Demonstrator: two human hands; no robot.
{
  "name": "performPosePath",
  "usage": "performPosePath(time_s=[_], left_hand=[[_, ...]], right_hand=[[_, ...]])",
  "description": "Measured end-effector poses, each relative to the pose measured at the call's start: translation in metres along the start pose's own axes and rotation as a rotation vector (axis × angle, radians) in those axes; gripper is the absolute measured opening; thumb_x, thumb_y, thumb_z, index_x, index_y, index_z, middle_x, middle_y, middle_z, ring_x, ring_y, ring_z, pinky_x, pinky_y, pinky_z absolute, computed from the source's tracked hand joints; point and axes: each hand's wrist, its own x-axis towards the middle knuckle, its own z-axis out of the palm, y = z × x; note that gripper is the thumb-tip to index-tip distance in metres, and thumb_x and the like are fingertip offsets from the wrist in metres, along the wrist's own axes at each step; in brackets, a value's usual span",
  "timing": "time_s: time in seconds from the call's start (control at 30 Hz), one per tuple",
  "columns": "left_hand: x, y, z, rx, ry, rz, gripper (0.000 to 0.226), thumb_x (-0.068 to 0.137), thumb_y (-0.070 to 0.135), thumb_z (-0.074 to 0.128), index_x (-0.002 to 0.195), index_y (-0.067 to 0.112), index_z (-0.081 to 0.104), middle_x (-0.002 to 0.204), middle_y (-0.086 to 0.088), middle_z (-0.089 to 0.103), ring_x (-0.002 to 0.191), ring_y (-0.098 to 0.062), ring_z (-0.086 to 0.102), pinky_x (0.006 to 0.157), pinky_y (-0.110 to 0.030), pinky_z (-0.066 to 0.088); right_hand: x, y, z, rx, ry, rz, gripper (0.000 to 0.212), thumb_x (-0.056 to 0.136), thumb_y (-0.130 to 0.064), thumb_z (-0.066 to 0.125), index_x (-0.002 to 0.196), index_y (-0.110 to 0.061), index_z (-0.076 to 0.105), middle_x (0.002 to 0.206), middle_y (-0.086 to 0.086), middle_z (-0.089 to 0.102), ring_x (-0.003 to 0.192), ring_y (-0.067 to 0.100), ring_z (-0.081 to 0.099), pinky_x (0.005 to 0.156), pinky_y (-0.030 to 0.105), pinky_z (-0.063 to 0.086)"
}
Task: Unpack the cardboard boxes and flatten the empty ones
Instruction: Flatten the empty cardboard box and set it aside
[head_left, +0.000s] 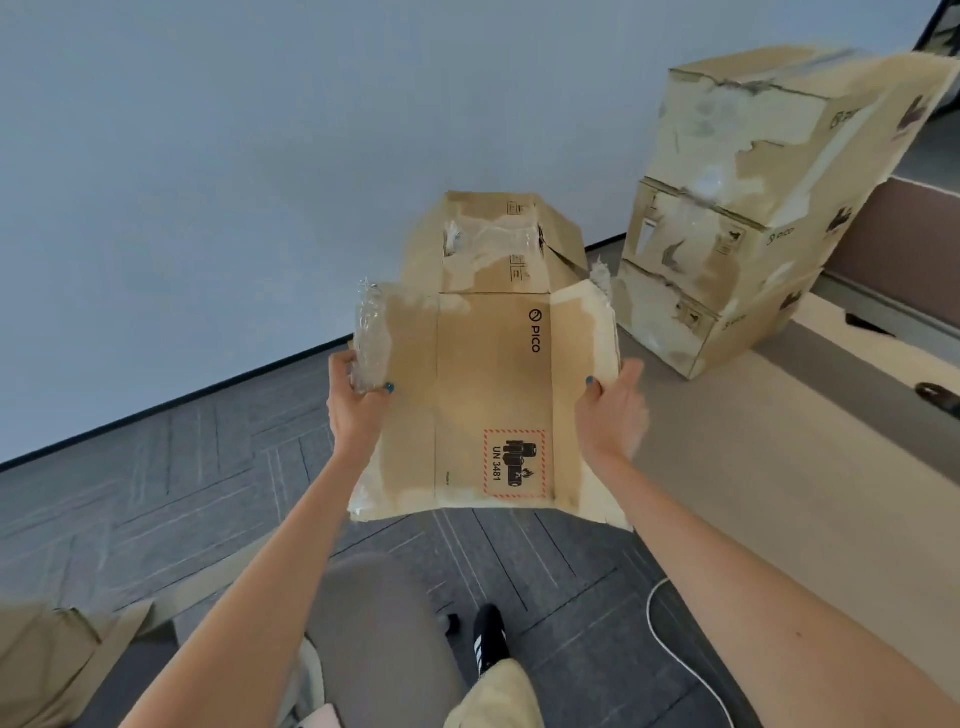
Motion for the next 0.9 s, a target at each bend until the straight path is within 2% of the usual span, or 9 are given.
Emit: performPosePath(time_s=[0.17, 0.33, 0.43, 0.57, 0.73, 0.9], left_hand=[[0.086, -0.017, 0.02, -0.008, 0.043, -0.039, 0.049, 0.076, 0.004, 0.062, 0.117, 0.026, 0.044, 0.113, -0.004, 0.065, 0.088, -0.023, 0.063, 0.08, -0.051, 0.055], [0.198, -0.04, 0.047, 0.044, 0.082, -0.082, 0.048, 0.077, 0.009, 0.063, 0.112, 0.036, 0.043, 0.102, 0.007, 0.064, 0.083, -0.02, 0.062, 0.08, -0.057, 0.056], [0.262, -0.061, 0.065, 0.066, 0.107, -0.122, 0.048, 0.081, 0.004, 0.063, 0.115, 0.032, 0.042, 0.098, 0.008, 0.064, 0.079, -0.018, 0.062, 0.079, -0.057, 0.056], [0.329, -0.092, 0.088, 0.075, 0.104, -0.155, 0.048, 0.084, 0.0, 0.064, 0.121, 0.022, 0.043, 0.098, 0.014, 0.062, 0.08, -0.012, 0.062, 0.078, -0.052, 0.057], [0.385, -0.126, 0.1, 0.075, 0.127, -0.191, 0.048, 0.083, 0.0, 0.064, 0.119, 0.025, 0.043, 0.098, 0.01, 0.064, 0.08, -0.013, 0.062, 0.078, -0.05, 0.056], [0.427, -0.151, 0.107, 0.051, 0.16, -0.211, 0.05, 0.085, -0.001, 0.064, 0.123, 0.022, 0.043, 0.095, 0.011, 0.064, 0.077, -0.012, 0.063, 0.077, -0.048, 0.056]], right_hand=[[0.062, -0.028, 0.078, -0.008, -0.044, -0.031, 0.017, 0.097, -0.011, 0.051, 0.109, -0.003, 0.042, 0.076, 0.006, 0.051, 0.061, 0.022, 0.045, 0.059, 0.031, 0.029], [0.135, -0.055, 0.18, -0.003, -0.138, -0.013, 0.02, 0.099, -0.013, 0.049, 0.115, -0.002, 0.046, 0.081, 0.0, 0.047, 0.068, 0.018, 0.045, 0.063, 0.03, 0.032], [0.175, -0.065, 0.24, 0.021, -0.186, -0.012, 0.017, 0.099, -0.012, 0.049, 0.113, -0.003, 0.045, 0.084, 0.0, 0.049, 0.071, 0.018, 0.049, 0.062, 0.031, 0.035], [0.216, -0.062, 0.312, 0.034, -0.205, -0.023, 0.013, 0.097, -0.011, 0.05, 0.104, -0.007, 0.04, 0.087, 0.002, 0.055, 0.072, 0.021, 0.056, 0.052, 0.028, 0.038], [0.247, -0.067, 0.375, 0.008, -0.238, -0.026, 0.018, 0.096, -0.01, 0.053, 0.11, -0.004, 0.042, 0.102, 0.013, 0.064, 0.083, 0.029, 0.063, 0.057, 0.031, 0.039], [0.27, -0.076, 0.421, -0.048, -0.252, -0.071, 0.021, 0.097, -0.012, 0.053, 0.113, -0.003, 0.044, 0.104, 0.012, 0.066, 0.088, 0.03, 0.064, 0.062, 0.03, 0.036]])
